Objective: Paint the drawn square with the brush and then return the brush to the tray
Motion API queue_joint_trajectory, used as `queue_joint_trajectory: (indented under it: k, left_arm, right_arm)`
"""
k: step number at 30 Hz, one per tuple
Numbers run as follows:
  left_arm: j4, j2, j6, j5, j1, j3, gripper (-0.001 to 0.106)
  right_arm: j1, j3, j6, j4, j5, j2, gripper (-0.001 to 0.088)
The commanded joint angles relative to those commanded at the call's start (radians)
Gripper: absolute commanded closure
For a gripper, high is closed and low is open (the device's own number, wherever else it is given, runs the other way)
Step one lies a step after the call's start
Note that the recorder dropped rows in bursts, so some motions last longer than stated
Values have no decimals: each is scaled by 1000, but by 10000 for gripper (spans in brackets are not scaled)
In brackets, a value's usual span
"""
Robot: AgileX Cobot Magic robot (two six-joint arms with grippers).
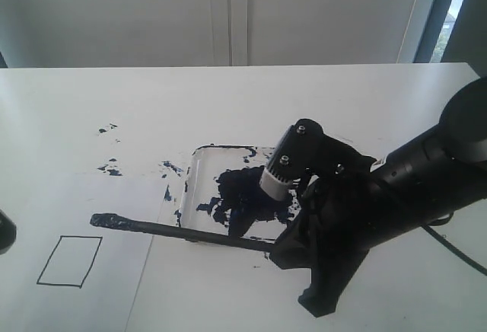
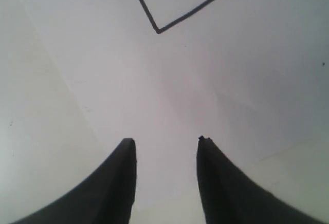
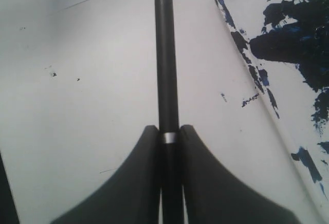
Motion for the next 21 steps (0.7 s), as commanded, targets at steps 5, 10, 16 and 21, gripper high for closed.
queue_joint_trajectory:
  k: [5,10,16,21]
  left_arm:
    - [-31,0,-151,-64,0,10,609]
    - [-31,2,-314,-83,0,10,609]
    - [7,2,-319,-66,0,21,609]
    - [30,34,-320,-148,0,70,511]
  right_arm:
    - [0,-2,-14,7,2,0,868]
    - [0,-2,-14,10,4,0,868]
    - [0,-2,-14,19,4,0,868]
    - [0,-2,-14,22,11,0,868]
